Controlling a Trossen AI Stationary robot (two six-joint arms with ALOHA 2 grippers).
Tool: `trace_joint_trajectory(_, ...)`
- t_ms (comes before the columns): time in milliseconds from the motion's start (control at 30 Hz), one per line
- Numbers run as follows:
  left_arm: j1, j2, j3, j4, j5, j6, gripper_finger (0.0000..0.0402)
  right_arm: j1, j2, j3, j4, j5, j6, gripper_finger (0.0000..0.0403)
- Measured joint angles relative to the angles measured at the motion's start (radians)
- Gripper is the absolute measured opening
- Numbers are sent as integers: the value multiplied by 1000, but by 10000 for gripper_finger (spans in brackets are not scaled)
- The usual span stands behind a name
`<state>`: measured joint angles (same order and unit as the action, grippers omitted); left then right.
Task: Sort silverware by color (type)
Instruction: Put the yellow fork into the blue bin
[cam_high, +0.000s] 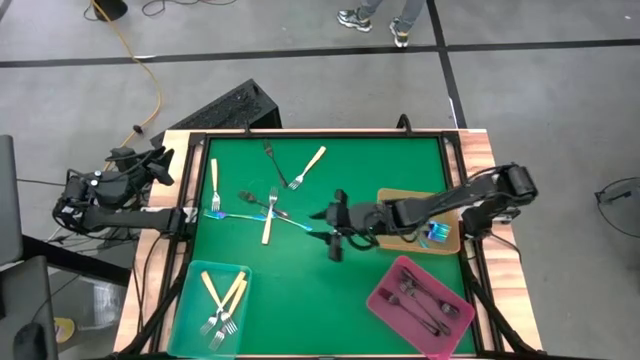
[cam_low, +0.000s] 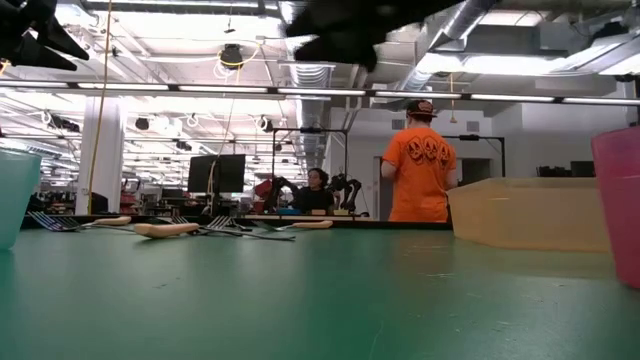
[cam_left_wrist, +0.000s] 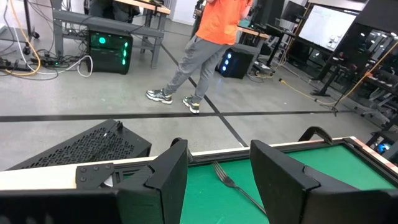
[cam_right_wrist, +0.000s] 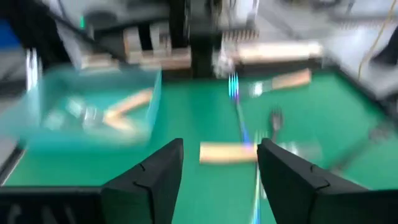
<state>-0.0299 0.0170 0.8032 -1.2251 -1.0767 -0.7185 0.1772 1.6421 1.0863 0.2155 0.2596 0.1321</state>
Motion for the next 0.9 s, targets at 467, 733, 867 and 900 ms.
trace_joint_trajectory(467, 1, 0, 0, -1, -1, 0, 158, -28, 219, 132, 102, 8, -164, 234)
trace_joint_trajectory(733, 0, 0, 0, -3, -2, -1, 158, -29, 323, 258, 46, 1, -196, 234)
trace_joint_trajectory(867, 1, 0, 0, -3, -3, -2, 158, -36, 345, 330, 22, 16, -267, 234)
trace_joint_trajectory(900, 1, 0, 0, -3, -3, -2, 158, -42, 345, 349, 12, 27, -268, 234)
